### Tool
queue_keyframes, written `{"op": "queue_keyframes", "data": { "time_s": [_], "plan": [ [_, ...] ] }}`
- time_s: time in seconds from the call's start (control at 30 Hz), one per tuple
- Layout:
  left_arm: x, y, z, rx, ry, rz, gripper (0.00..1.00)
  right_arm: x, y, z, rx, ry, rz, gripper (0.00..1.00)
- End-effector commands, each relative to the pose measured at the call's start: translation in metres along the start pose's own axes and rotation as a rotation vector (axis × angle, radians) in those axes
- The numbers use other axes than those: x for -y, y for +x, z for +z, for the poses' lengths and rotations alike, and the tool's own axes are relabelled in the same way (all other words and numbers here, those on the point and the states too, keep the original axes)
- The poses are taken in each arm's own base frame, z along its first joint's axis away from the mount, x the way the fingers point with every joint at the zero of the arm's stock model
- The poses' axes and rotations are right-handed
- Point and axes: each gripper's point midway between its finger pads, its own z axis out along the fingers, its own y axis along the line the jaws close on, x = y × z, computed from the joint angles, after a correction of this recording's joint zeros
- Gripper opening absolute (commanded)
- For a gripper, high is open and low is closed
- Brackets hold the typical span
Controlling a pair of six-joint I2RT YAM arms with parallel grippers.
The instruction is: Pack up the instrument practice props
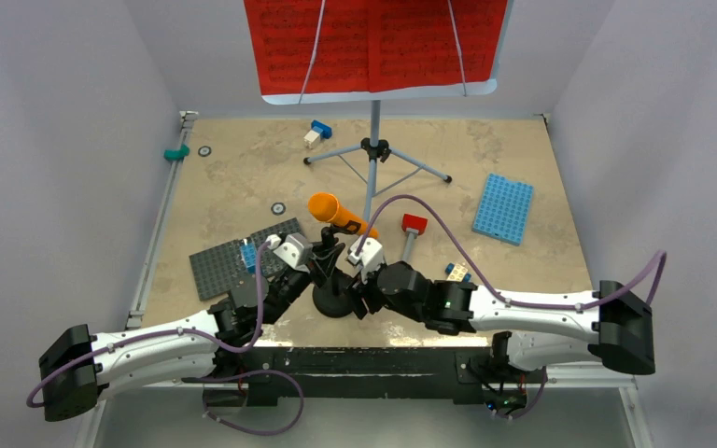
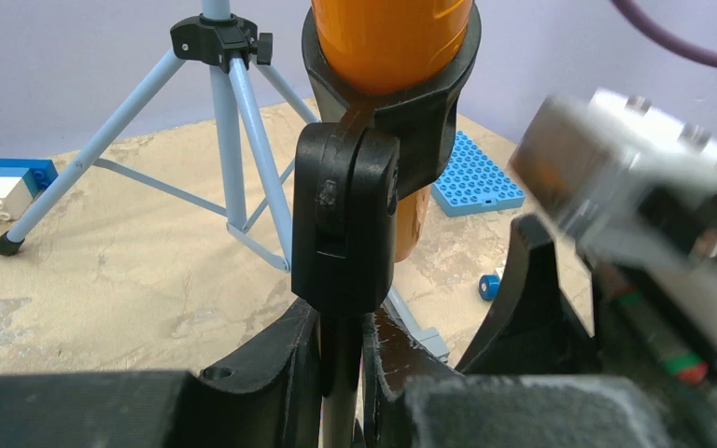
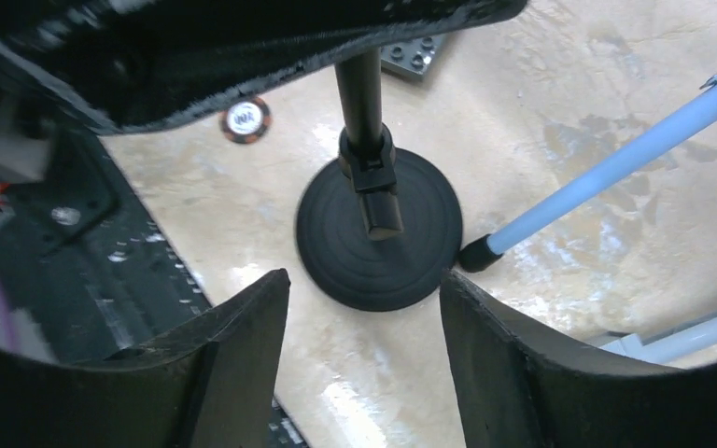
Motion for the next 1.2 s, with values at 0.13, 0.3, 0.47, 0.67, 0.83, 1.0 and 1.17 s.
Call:
{"op": "queue_keyframes", "data": {
  "time_s": [0.13,0.3,0.47,0.67,0.83,1.0,1.17],
  "plan": [
    [0.006,0.046,-0.013,-0.144,0.028,-0.037,0.00,0.004,-0.029,-0.030,0.064,-0.203,0.445,0.65],
    [0.007,0.041,-0.012,-0.120,0.031,-0.045,0.00,0.003,-0.033,-0.030,0.034,-0.339,0.673,0.65],
    [0.009,0.034,-0.012,-0.094,0.036,-0.041,0.00,-0.007,-0.046,-0.023,0.020,-0.450,0.808,0.63],
    [0.012,0.030,-0.011,-0.092,0.042,-0.015,0.00,-0.013,-0.056,-0.017,0.022,-0.549,0.928,0.63],
    [0.014,0.027,-0.012,-0.080,0.046,0.005,0.00,-0.008,-0.052,-0.007,-0.007,-0.557,1.077,0.62],
    [0.014,0.023,-0.013,-0.055,0.042,0.023,0.00,-0.004,-0.044,-0.003,-0.031,-0.558,1.188,0.59],
    [0.015,0.023,-0.013,-0.046,0.045,0.035,0.00,-0.005,-0.042,0.002,-0.053,-0.575,1.262,0.55]
  ]
}}
